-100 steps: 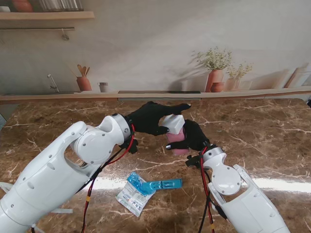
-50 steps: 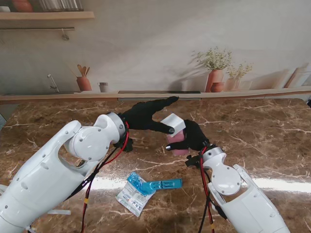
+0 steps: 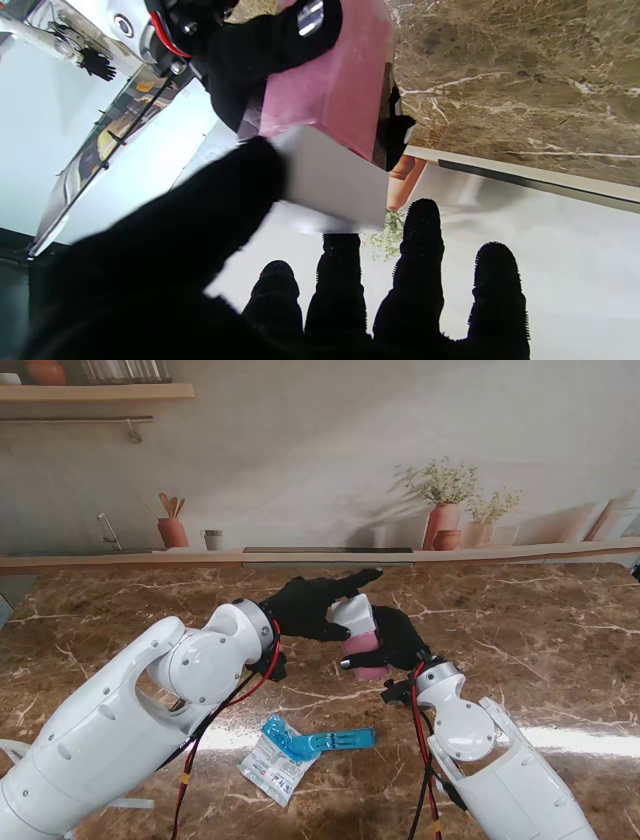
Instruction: Fill the seasoning bottle
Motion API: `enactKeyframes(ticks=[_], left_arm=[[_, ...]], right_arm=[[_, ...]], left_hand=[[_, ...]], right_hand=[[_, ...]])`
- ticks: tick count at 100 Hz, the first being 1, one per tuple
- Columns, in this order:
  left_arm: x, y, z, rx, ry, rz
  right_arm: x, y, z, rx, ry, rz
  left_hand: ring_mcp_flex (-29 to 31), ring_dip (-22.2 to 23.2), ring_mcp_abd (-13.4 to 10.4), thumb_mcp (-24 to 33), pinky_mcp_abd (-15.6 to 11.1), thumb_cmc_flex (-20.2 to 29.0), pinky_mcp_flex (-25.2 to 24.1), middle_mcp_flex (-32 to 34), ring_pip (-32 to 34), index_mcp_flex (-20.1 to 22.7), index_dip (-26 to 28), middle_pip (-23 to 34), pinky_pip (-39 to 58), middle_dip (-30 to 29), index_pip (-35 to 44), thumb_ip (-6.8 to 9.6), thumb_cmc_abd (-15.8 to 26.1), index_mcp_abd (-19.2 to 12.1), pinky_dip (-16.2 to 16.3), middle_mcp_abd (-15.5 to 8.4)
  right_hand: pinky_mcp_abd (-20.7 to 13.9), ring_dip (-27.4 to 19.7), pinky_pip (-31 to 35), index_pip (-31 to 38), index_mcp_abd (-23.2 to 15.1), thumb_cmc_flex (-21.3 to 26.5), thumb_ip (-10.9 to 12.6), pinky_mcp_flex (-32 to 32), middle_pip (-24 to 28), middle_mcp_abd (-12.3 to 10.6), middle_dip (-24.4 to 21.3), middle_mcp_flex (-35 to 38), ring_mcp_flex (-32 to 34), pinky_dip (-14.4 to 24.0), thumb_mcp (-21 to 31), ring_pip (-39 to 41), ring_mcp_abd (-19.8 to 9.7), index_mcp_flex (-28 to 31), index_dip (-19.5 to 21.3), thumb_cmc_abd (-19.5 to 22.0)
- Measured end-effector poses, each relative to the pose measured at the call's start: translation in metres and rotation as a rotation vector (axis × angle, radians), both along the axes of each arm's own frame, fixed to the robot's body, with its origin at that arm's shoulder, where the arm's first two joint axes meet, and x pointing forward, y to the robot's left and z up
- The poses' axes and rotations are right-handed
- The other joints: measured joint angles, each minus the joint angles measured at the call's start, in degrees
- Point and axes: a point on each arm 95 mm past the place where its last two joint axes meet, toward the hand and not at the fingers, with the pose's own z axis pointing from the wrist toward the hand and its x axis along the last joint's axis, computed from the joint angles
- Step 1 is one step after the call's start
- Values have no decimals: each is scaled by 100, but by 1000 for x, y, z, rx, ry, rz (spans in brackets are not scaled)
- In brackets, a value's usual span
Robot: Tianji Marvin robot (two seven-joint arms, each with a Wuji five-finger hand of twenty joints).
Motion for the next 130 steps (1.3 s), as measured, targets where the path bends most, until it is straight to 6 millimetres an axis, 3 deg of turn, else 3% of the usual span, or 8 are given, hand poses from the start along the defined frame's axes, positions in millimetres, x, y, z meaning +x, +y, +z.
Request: enactKeyframes(ticks=[11, 20, 33, 53, 65, 88, 120, 130], left_arm=[[-1, 0, 3, -13, -40, -128], [2, 8, 4, -72, 76, -228], [9, 16, 7, -53, 114, -195], [13, 21, 3, -89, 51, -54], [8, 19, 0, -19, 80, 76], [0, 3, -2, -49, 23, 162], [-4, -10, -5, -15, 44, 154], [-4, -11, -4, -20, 47, 153]], right_arm=[[0, -1, 1, 3, 0, -3], [0, -1, 1, 9, 2, -1], [0, 0, 1, 14, 6, 0], [0, 0, 1, 14, 5, -1], [0, 0, 1, 11, 4, -1], [1, 0, 1, -8, -5, 0], [1, 1, 1, -10, -8, 0], [1, 1, 1, -12, -8, -2]], left_hand=[[-541, -668, -401, 67, -959, 1615, -38, -472, -619, 0, -141, -546, -508, -1005, -6, 9, 258, -320, 125, 66], [-1136, -1259, -384, 171, -1302, 1900, -40, -1033, -1195, 0, -373, -644, -1041, -1666, -6, 55, 569, -416, 352, -82], [-1143, -1506, -587, 367, -1342, 380, -81, -1456, -1134, 0, -560, -717, -1369, -2071, -6, 57, 267, -418, 610, -305], [-1097, -1224, -409, -4248, -913, -798, -107, -1513, -888, -122, -336, -712, -1483, -1172, -6, 368, 877, -122, 833, 129], [-430, -549, -134, -5187, -207, -874, 60, -1095, -377, 206, 95, -495, -885, -703, -2, 433, 1155, 345, 961, 316], [512, 805, 165, -5298, 186, -1234, 538, -482, 697, 609, 1202, 143, 1704, 244, 223, 435, 1294, 808, 1054, 597], [1775, 1166, 452, -5298, 242, -493, 1780, 178, 1642, 702, 1775, 863, 2929, 845, 230, 435, 1323, 568, 773, 895], [2017, 1056, 455, -2067, 202, -887, 2043, 360, 1833, 886, 1938, 1146, 3114, 948, 279, 384, 329, 568, 564, 923]], right_hand=[[0, 0, 0, 0, -14, 0, 0, 0, 0, 0, 1, 0, 0, 1, -1, 1, -1, 0, 1, 2], [0, 0, 0, 0, -122, 4, 0, 0, 0, -51, 2, 30, 0, 1, -3, -20, -15, 49, 62, -129], [0, 0, 0, 0, -125, 6, 0, 0, 0, -51, 2, 33, 0, 1, -3, -20, -16, 50, 60, -134], [0, 1, 0, 0, -125, 6, 0, 0, 1, -51, 2, 33, 0, 2, -3, -20, -16, 50, 58, -134], [0, 0, 0, 0, -125, 6, 0, 0, 1, -51, 2, 34, 0, 3, -3, -20, -16, 50, 58, -133], [0, 1, 0, 0, -125, 6, 0, 0, 1, -51, 2, 34, 0, 56, -3, -18, -16, 50, 57, -134], [0, 2, 0, 0, -125, 6, 0, 0, 1, -51, 2, 34, 0, 65, -3, -16, -16, 50, 57, -134], [0, 63, 0, -45, 52, 6, 0, 0, 1, 41, 2, 45, 0, 65, -4, 80, 7, 50, 35, -36]])
